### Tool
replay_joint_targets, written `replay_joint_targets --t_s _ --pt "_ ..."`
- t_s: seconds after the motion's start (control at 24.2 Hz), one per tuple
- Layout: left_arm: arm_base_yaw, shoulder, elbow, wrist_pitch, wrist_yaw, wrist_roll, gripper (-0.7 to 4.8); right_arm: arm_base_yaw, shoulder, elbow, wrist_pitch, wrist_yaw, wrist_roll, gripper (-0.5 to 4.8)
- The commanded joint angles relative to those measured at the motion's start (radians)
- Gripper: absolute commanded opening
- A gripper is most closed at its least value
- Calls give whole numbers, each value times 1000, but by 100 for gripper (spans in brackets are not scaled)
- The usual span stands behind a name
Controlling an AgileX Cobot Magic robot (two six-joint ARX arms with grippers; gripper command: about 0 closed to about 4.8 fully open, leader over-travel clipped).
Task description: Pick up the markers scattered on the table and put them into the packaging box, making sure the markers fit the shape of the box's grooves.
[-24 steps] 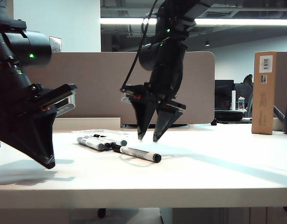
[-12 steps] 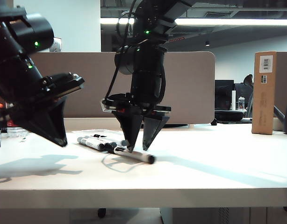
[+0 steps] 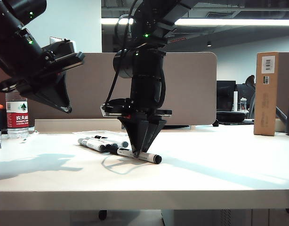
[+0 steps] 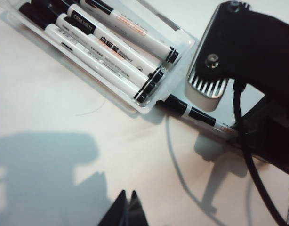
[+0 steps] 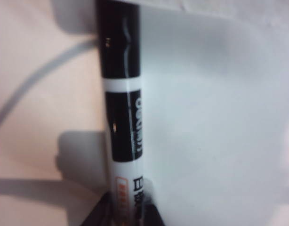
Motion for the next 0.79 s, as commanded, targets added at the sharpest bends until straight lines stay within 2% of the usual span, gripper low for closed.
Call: replay_joint_targets --t_s 0.04,0.08,0.37,0.54,0.7,0.79 --pt "-2 -8 1 14 -21 16 -4 0 0 -4 7 2 8 15" --pt "-2 -8 1 13 -26 16 -4 0 0 -3 8 2 8 -11" --pt "-2 -10 1 16 -29 19 -4 -1 -18 2 1 -21 36 -8" --pt "-2 -24 1 18 -71 24 -4 -1 -68 2 18 -62 40 -8" --pt "-1 -36 1 19 -71 36 -4 -8 -90 2 38 -51 36 -8" --pt "-1 -38 1 19 -69 41 -4 -19 -90 0 27 -48 37 18"
